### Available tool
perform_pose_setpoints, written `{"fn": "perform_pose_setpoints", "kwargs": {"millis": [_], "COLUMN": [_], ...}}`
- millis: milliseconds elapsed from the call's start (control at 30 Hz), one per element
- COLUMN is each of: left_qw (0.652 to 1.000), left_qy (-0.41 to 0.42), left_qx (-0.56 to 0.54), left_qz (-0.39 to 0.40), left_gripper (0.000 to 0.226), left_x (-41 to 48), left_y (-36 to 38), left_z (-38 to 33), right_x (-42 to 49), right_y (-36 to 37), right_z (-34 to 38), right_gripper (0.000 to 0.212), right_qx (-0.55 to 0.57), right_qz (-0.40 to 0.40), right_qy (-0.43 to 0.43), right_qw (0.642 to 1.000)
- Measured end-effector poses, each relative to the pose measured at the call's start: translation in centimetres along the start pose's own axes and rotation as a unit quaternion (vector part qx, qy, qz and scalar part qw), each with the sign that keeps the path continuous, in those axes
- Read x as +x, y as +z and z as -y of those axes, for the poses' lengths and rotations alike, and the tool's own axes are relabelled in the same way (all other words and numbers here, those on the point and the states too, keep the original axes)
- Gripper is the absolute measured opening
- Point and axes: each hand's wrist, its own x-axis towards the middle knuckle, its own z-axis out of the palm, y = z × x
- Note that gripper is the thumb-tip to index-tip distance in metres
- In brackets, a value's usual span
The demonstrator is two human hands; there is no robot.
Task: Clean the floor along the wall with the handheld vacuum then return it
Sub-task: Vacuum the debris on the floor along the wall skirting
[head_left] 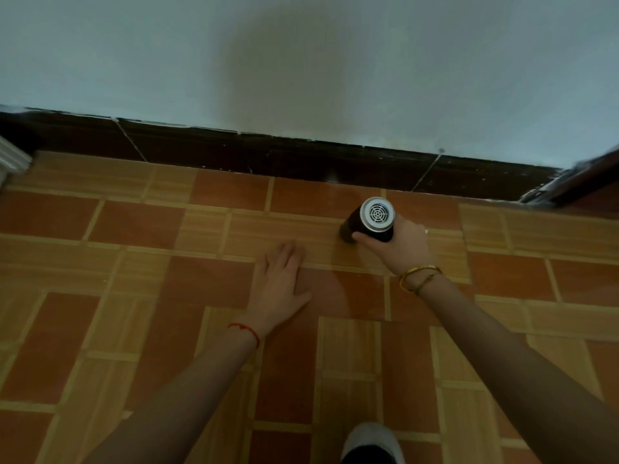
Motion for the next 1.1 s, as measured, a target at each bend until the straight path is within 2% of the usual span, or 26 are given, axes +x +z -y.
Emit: {"fn": "perform_pose_setpoints", "kwargs": {"millis": [100, 233, 400, 733, 933, 1100], "left_qw": [1.000, 1.000, 1.000, 0.997, 0.996, 0.994], "left_qy": [0.010, 0.015, 0.021, 0.068, 0.079, 0.087], "left_qx": [-0.003, -0.002, -0.005, 0.021, 0.013, 0.023], "left_qz": [0.010, 0.015, 0.016, 0.031, 0.041, 0.058], "left_gripper": [0.085, 0.088, 0.091, 0.087, 0.092, 0.092], "left_x": [0.9, 2.2, 3.0, 5.1, 6.2, 6.4], "left_y": [0.4, 0.5, 0.5, 0.4, 1.4, 2.2], "left_z": [-0.6, -1.0, -1.1, -2.7, -4.7, -6.2], "right_x": [0.5, 0.9, 1.3, 2.9, 3.4, 3.3], "right_y": [0.1, -0.2, -0.2, -2.9, -4.3, -5.3], "right_z": [-0.2, -0.6, -1.1, -4.7, -6.3, -8.3], "right_gripper": [0.066, 0.067, 0.065, 0.068, 0.061, 0.063], "right_qx": [-0.020, -0.010, -0.014, -0.012, -0.010, -0.014], "right_qz": [0.006, -0.024, -0.001, -0.090, -0.042, -0.083], "right_qy": [-0.012, -0.006, -0.036, 0.039, 0.032, 0.073], "right_qw": [1.000, 1.000, 0.999, 0.995, 0.999, 0.994]}}
